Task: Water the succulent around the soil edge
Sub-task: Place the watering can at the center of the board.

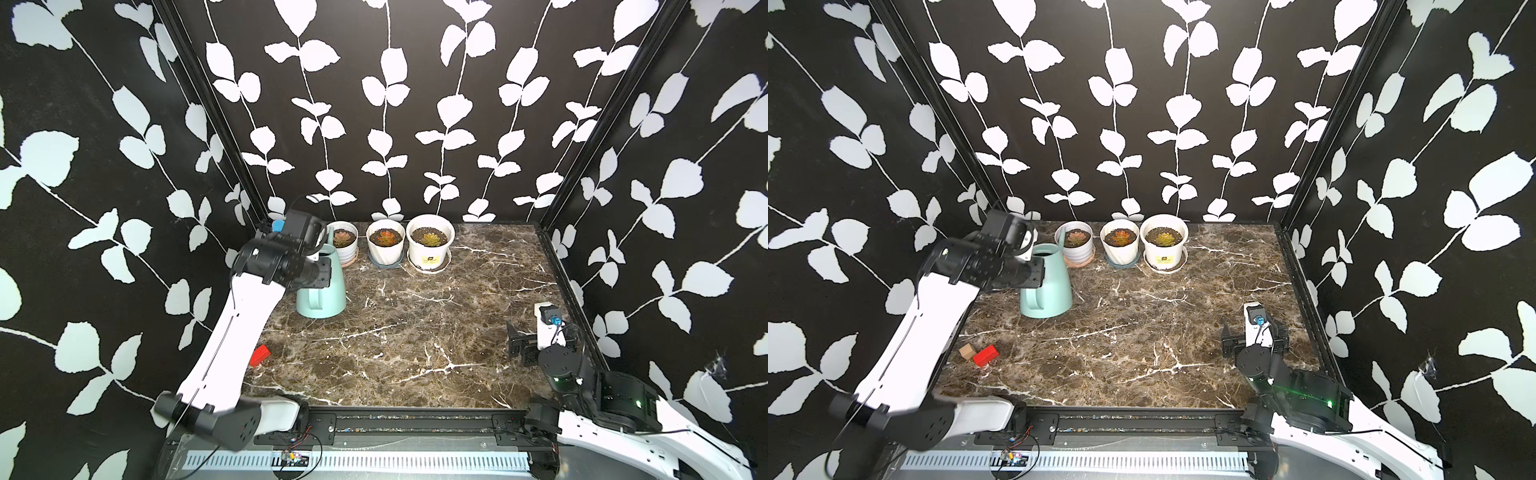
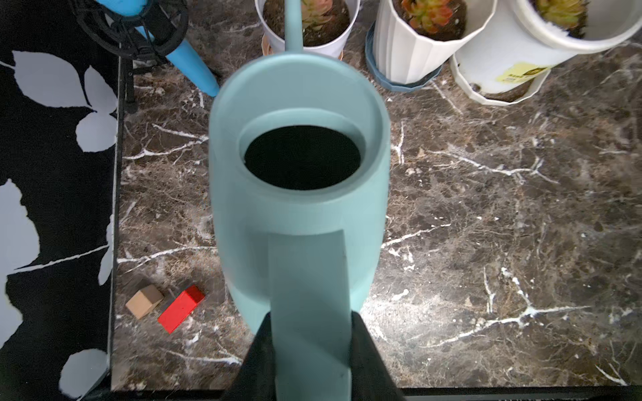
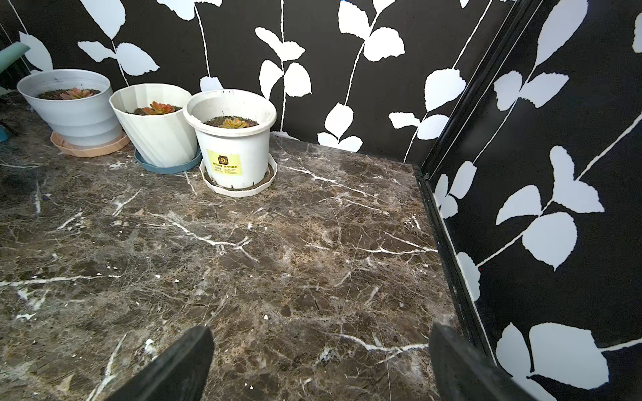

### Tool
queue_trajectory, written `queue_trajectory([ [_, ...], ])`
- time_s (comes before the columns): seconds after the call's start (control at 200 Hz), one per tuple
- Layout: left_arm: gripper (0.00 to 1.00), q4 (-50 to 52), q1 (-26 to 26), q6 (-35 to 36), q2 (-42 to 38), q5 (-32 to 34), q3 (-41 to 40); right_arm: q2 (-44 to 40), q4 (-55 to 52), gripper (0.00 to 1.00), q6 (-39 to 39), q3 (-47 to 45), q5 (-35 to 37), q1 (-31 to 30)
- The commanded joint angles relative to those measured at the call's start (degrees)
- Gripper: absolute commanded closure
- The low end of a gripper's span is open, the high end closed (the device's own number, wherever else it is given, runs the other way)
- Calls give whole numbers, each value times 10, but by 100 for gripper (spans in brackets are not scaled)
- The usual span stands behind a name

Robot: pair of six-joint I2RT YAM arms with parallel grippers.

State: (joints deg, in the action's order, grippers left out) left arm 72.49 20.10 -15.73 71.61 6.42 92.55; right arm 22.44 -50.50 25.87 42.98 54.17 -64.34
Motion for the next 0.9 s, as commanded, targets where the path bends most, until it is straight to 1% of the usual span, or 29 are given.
queue_trajectory([
  [0.0,100,-144,-2,9,-71,-39,-54,4,37,1,-9,-19,4,4],
  [0.14,100,-275,-1,-1,-155,-86,-155,27,80,0,-11,-34,11,4],
  [0.26,100,-332,22,4,-196,-103,-223,32,116,1,-11,-47,16,4],
  [0.32,100,-341,50,11,-206,-81,-249,35,136,1,-23,-50,17,4],
  [0.39,100,-358,96,15,-217,-48,-286,43,150,1,-38,-49,24,4],
  [0.535,100,-430,156,-12,-242,5,-381,67,178,0,-80,-39,47,4],
  [0.665,100,-487,187,-12,-259,53,-449,76,205,0,-94,-41,60,4],
  [0.83,100,-528,197,-2,-247,74,-497,76,232,0,-94,-60,80,4],
  [0.845,100,-533,212,-1,-245,75,-501,77,234,0,-94,-61,81,4],
  [0.895,100,-548,222,1,-236,80,-512,76,243,0,-97,-67,86,3],
])
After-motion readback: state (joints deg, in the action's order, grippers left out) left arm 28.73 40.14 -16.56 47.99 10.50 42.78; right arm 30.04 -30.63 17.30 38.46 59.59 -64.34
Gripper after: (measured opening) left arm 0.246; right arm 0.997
